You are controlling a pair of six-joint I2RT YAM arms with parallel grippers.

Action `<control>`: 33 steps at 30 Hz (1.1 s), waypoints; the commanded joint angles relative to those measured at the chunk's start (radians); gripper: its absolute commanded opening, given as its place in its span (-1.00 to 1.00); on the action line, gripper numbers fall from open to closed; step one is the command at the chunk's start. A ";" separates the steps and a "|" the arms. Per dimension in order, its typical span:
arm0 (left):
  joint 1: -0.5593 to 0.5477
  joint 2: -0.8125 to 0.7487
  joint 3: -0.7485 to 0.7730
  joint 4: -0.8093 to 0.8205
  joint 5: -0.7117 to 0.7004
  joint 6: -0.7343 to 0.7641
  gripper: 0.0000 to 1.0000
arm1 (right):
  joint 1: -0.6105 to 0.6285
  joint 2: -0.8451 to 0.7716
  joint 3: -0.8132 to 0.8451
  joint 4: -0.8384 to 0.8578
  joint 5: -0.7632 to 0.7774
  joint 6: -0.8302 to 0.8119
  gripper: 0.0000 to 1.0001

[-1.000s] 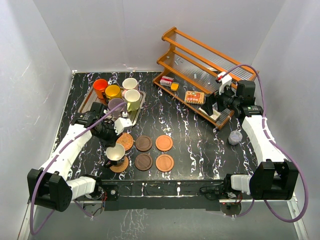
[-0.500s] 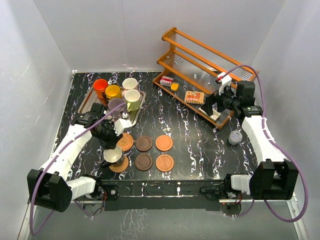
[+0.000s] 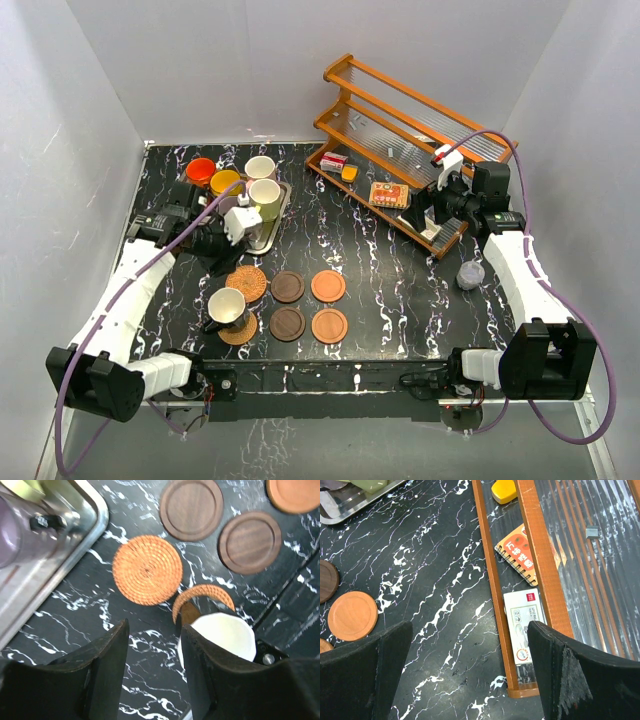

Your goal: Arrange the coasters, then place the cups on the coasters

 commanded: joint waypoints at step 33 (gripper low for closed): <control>0.023 0.725 0.588 0.448 -0.291 -0.461 0.08 | -0.013 -0.008 0.001 0.054 -0.011 -0.008 0.97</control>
